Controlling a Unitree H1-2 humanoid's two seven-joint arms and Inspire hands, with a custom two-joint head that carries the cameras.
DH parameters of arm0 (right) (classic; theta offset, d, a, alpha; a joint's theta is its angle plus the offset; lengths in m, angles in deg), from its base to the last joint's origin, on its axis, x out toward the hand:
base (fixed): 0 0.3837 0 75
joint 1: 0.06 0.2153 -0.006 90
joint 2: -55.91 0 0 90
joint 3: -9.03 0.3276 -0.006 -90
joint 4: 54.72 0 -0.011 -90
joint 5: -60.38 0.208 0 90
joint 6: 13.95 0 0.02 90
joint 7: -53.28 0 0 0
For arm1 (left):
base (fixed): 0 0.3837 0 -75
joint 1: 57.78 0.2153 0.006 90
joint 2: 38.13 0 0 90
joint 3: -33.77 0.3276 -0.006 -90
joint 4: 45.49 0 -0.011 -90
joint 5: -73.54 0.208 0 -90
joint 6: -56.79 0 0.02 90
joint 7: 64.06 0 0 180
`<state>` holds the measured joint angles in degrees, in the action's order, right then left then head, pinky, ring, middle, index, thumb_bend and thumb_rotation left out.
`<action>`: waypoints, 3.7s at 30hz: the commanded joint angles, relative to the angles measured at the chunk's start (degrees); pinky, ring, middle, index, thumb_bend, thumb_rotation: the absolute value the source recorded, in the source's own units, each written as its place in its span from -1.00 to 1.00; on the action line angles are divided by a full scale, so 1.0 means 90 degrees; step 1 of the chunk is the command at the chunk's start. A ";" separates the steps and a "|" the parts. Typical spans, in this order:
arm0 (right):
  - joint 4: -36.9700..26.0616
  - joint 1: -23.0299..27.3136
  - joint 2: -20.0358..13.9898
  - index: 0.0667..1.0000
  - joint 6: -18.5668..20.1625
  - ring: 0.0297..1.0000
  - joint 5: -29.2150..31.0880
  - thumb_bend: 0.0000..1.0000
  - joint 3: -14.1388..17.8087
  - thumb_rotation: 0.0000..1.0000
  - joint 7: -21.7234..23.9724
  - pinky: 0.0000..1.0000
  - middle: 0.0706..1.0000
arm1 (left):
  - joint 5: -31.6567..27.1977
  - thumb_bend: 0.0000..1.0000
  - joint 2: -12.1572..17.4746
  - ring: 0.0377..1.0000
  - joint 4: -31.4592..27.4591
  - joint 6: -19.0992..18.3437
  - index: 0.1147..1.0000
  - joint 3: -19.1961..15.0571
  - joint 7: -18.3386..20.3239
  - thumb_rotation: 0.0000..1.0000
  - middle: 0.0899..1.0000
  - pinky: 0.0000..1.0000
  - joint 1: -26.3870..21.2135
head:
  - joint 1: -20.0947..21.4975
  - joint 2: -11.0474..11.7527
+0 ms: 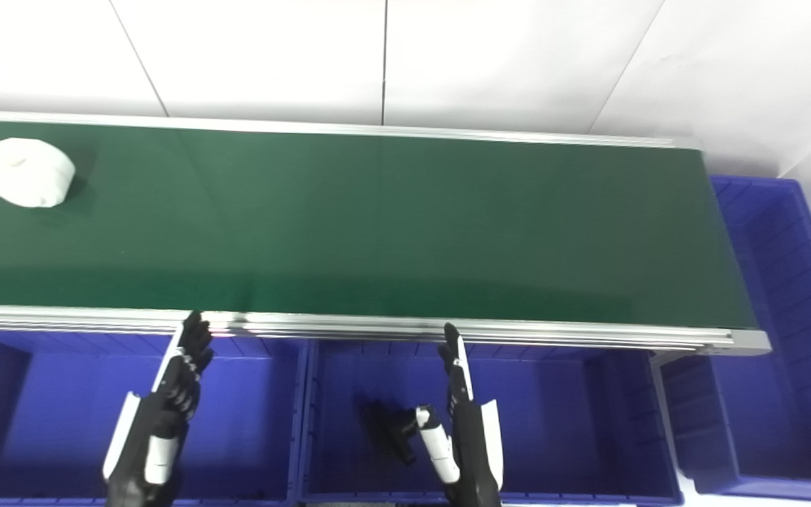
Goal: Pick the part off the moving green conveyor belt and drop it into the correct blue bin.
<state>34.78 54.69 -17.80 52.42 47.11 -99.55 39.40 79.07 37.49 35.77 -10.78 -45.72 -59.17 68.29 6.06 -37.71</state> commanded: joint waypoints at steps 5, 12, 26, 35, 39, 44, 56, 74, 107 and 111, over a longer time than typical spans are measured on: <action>-0.0006 0.0111 -0.0304 1.00 -0.0365 0.99 0.0365 0.63 -0.0093 1.00 -0.0128 1.00 1.00 | 0.0306 0.73 -0.0146 0.96 0.0039 0.0484 1.00 0.0120 -0.0301 0.97 1.00 0.98 -0.0037 | -0.0408 0.0395; -0.0718 -0.0187 -0.0143 1.00 -0.0357 1.00 0.2406 0.55 0.0192 0.89 0.0569 1.00 1.00 | 0.0066 0.70 -0.0313 1.00 -0.0630 0.0485 1.00 0.0204 -0.0431 0.99 1.00 0.93 -0.0045 | -0.1230 0.0489; -0.0995 -0.0355 -0.0286 1.00 -0.0366 1.00 0.1310 0.24 0.0478 0.81 0.1401 1.00 1.00 | 0.1356 0.81 0.0545 0.82 -0.1747 0.0493 1.00 -0.0141 -0.1340 0.60 0.85 0.63 -0.1717 | -0.1897 0.0384; -0.0795 -0.0331 -0.0221 1.00 -0.0361 1.00 0.1708 0.37 0.0459 0.69 0.1512 1.00 1.00 | 0.1785 1.00 0.1875 0.75 -0.2507 -0.1511 0.90 -0.1071 0.0029 -0.08 0.92 0.51 -0.3326 | -0.1910 0.0324; -0.0671 -0.0310 -0.0029 1.00 -0.0365 1.00 0.2186 0.30 0.0589 0.72 0.1798 1.00 1.00 | 0.2441 1.00 0.2464 0.65 -0.2251 -0.1732 0.80 -0.1230 0.0470 -0.31 0.86 0.40 -0.4006 | -0.1974 0.0412; -0.0688 -0.0336 0.0093 1.00 -0.0365 1.00 0.2151 0.29 0.0729 0.86 0.1951 1.00 1.00 | 0.3192 1.00 0.3307 0.63 -0.1801 -0.2035 0.82 -0.1101 0.1289 -0.67 0.85 0.46 -0.4801 | -0.1986 0.0384; -0.0625 -0.0343 0.0290 1.00 -0.0364 1.00 0.2189 0.29 0.0902 1.00 0.2179 1.00 1.00 | 0.4401 1.00 0.4088 0.82 0.0233 -0.1374 0.57 -0.0130 0.1772 -0.67 0.76 0.83 -0.6414 | -0.2037 0.0443; -0.0636 -0.0467 0.0454 1.00 -0.0361 1.00 0.2209 0.21 0.0933 1.00 0.2279 1.00 1.00 | 0.5311 1.00 0.4072 0.83 0.2163 -0.1222 0.65 0.1143 0.2063 -0.56 0.78 0.98 -0.7523 | -0.1858 0.0422; -0.0695 -0.0483 0.0488 1.00 -0.0330 0.97 0.2127 0.30 0.0898 1.00 0.2151 1.00 1.00 | 0.6541 0.00 0.3638 -0.30 0.2801 -0.0940 -0.06 0.1818 -0.0421 -1.00 -0.20 -0.30 -0.7215 | -0.1836 0.0253; -0.0677 -0.0477 0.0474 1.00 -0.0329 0.96 0.2115 0.33 0.0885 1.00 0.2162 1.00 1.00 | 0.6367 0.00 0.3668 -0.28 0.2566 -0.0809 -0.08 0.1777 -0.0301 -1.00 -0.17 -0.27 -0.7194 | -0.1835 0.0250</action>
<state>30.31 51.07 -13.93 51.97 66.14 -91.22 58.66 137.42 69.42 60.97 -18.32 -28.60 -61.02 5.35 -10.37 -35.51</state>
